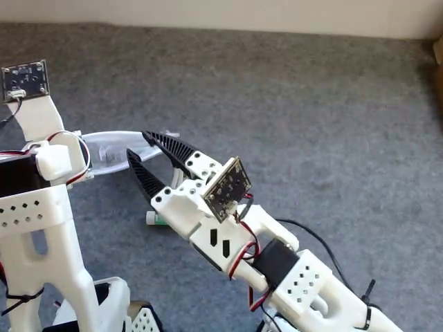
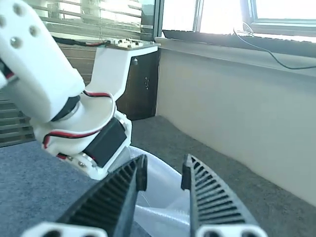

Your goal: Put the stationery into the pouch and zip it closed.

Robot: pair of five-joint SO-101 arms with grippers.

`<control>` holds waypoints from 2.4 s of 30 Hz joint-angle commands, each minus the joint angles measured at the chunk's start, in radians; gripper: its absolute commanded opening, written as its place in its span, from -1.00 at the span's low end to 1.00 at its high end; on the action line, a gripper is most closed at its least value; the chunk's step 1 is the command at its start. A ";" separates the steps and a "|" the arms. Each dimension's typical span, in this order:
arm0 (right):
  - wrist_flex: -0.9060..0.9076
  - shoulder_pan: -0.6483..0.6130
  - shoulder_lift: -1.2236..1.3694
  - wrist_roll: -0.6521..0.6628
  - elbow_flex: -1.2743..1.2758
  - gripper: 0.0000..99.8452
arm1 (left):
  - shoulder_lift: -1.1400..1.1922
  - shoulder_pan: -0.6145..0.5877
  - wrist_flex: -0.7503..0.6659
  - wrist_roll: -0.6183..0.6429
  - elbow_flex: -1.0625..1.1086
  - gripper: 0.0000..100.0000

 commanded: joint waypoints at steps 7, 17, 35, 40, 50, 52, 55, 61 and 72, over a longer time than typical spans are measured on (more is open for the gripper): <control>0.188 0.008 -0.114 -0.003 -0.007 -0.78 | 0.002 -0.012 -0.015 0.008 0.012 -0.99; 0.268 0.008 -0.222 -0.003 0.094 -0.78 | -0.002 -0.012 -0.017 0.008 0.028 -0.99; 0.274 0.090 -0.542 -0.008 0.421 -0.78 | -0.002 -0.012 -0.017 0.008 0.030 -0.99; 0.274 0.140 -0.587 -0.008 0.493 -0.78 | -0.002 -0.012 -0.017 0.008 0.030 -0.99; 0.323 0.154 -0.817 -0.003 0.659 -0.78 | -0.002 -0.012 -0.017 0.008 0.030 -0.99; 0.384 0.154 -0.809 -0.005 0.661 -0.78 | -0.002 -0.012 -0.017 0.008 0.030 -0.99; 0.461 0.151 -0.797 -0.003 0.651 -0.78 | -0.002 -0.012 -0.017 0.008 0.030 -0.99; 0.608 0.147 -0.788 0.000 0.585 -0.77 | -0.002 -0.012 -0.017 0.008 0.031 -0.99; 0.817 -0.021 -0.786 0.106 0.542 -0.77 | -0.002 -0.012 -0.017 0.008 0.031 -0.99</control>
